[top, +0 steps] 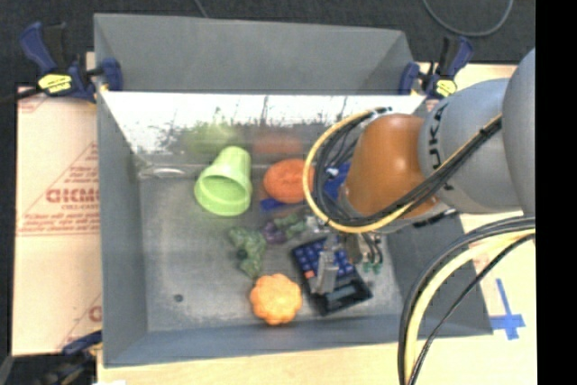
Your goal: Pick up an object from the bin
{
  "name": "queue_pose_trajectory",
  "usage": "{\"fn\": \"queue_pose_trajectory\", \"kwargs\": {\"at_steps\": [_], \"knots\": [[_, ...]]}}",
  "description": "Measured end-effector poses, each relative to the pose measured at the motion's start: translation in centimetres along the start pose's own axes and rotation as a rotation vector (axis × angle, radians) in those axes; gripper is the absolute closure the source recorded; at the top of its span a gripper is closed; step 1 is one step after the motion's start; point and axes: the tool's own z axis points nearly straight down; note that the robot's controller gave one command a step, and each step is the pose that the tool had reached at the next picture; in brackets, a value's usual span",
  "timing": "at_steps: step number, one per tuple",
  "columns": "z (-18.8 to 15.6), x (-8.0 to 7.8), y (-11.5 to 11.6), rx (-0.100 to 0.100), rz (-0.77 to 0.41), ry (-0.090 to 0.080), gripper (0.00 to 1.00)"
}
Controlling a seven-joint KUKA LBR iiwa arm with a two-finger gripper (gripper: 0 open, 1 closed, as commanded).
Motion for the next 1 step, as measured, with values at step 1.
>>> {"fn": "queue_pose_trajectory", "kwargs": {"at_steps": [1], "knots": [[-3.21,0.11,-0.01,0.0,0.001,0.004,1.0]]}}
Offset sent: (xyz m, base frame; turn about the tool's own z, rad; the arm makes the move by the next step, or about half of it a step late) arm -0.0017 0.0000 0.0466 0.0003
